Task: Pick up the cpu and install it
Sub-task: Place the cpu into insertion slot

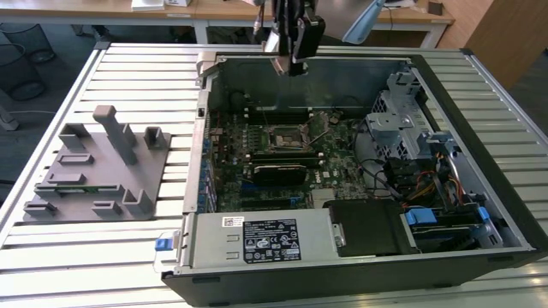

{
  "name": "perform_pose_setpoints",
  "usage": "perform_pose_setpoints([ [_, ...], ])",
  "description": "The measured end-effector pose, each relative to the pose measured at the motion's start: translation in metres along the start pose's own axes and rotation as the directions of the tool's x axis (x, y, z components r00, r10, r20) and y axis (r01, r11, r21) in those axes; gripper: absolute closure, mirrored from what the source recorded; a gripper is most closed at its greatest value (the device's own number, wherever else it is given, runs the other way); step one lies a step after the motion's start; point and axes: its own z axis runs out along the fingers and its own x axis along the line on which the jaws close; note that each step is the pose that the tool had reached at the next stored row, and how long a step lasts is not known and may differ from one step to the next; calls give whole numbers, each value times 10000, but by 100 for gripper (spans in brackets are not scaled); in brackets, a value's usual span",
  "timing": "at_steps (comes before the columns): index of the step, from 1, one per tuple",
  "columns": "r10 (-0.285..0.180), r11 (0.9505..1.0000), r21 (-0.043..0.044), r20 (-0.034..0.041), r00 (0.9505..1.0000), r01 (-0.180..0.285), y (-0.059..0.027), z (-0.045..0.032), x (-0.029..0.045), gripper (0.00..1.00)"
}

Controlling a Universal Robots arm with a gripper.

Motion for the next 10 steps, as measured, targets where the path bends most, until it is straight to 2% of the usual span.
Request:
perform_pose_setpoints([
  [4, 342, 9994, -5, 1, 9994, -342, 4, 52, 2, 47],
  [10, 407, 9992, -15, -60, 9992, -407, 6, 119, 4, 47],
])
